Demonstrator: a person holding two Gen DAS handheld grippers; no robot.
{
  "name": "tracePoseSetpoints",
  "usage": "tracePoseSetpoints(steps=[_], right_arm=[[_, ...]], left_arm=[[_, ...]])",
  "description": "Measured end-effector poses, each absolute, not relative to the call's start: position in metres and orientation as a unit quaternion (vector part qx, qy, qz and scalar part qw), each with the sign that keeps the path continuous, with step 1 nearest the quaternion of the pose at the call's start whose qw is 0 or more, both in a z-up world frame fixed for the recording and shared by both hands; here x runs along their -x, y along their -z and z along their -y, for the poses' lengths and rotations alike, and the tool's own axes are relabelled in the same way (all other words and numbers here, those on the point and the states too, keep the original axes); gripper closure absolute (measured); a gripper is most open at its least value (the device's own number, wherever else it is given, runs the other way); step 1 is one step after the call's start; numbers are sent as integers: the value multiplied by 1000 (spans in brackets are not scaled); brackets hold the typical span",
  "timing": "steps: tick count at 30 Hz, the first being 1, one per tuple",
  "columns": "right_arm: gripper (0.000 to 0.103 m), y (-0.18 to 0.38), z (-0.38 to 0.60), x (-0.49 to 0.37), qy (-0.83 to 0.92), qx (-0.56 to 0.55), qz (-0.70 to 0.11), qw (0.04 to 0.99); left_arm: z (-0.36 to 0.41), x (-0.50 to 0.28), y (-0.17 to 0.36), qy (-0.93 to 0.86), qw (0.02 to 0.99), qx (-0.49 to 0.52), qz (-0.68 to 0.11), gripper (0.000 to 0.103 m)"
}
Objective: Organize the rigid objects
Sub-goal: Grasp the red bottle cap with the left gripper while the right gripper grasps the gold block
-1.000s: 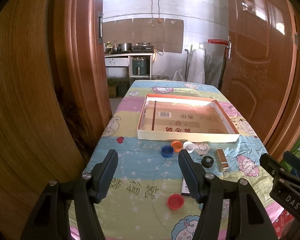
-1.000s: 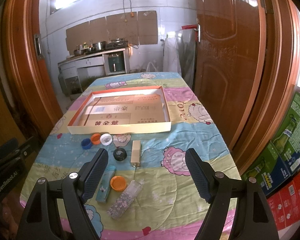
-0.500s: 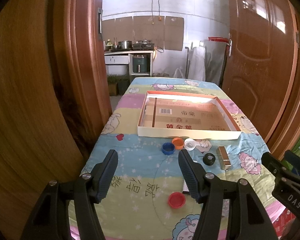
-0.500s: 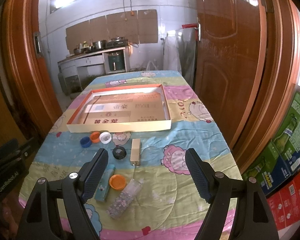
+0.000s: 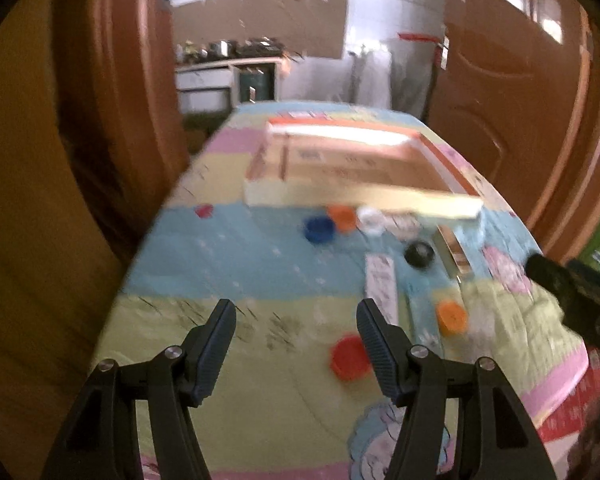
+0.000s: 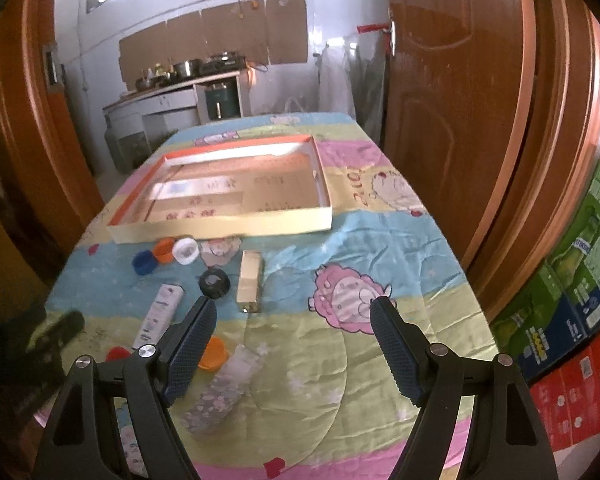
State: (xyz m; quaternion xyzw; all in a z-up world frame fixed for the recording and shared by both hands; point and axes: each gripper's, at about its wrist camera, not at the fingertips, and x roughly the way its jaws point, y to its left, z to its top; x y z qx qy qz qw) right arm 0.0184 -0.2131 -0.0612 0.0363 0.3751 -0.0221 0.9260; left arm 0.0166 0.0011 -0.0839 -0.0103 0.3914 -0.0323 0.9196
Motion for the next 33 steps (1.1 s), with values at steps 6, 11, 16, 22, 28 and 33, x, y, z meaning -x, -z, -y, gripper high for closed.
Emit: tracePoseSetpoints(steps=[6,11,16,22,28,33], right_arm=[[23,78,217,-30,22,-41,-395,918],[23,87,218,-37,15,-47,-407,912],[23,95,217,-41,5,-54,-416,908],[23,98,206,-68,-9,-44,-414,909],[59,114,183,-101,-31,-6,-442,896],[80,123,178,-110,-32,6,-457,889]], left_arm=[[17,-6,107,74,910,-2,-408,40],[26,-12,118,84,905,-13,-416,43],[19,-22,124,80,904,-8,-420,68],[9,-28,123,85,905,2,-416,73],[8,-32,121,78,906,-6,-416,73],[1,-39,116,73,908,0,-413,73]])
